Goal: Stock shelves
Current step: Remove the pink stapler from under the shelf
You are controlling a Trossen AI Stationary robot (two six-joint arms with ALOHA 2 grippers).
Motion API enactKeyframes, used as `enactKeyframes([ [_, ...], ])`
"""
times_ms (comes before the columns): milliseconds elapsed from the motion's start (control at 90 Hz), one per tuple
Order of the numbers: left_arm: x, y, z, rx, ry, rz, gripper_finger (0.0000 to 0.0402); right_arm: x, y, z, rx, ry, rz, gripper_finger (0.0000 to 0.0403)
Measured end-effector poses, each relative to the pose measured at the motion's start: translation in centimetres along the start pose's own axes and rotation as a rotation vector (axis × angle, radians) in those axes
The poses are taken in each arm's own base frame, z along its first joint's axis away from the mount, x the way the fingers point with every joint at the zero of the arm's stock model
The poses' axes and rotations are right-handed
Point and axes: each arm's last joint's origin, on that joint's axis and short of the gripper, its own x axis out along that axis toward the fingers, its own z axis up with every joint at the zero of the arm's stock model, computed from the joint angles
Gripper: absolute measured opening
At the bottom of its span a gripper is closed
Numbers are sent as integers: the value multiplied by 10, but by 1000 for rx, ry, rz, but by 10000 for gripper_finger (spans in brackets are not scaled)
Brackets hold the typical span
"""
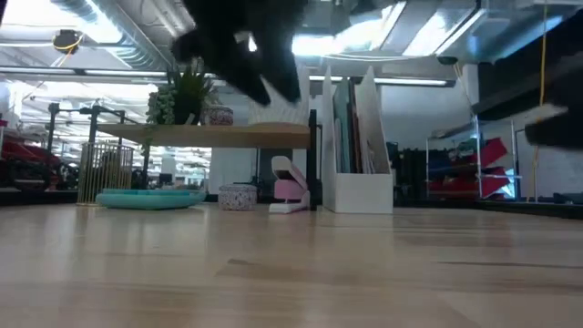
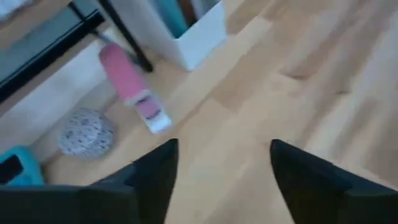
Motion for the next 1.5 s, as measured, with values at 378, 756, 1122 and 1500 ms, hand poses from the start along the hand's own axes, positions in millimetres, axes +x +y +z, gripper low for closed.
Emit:
enactKeyframes([
  [378,96,27,20,-96,28,187,288,0,1,0,-5,-12,0,207],
  [756,133,53,28,-132,120,229,258,0,2,0,16,-3,9,207],
  [1122,132,51,22,-108,191,200,122,-1,3,0,20,-3,10,207],
  [1500,63,27,-18,24,300,223,109,-2,13,5,57,-5,25,207],
])
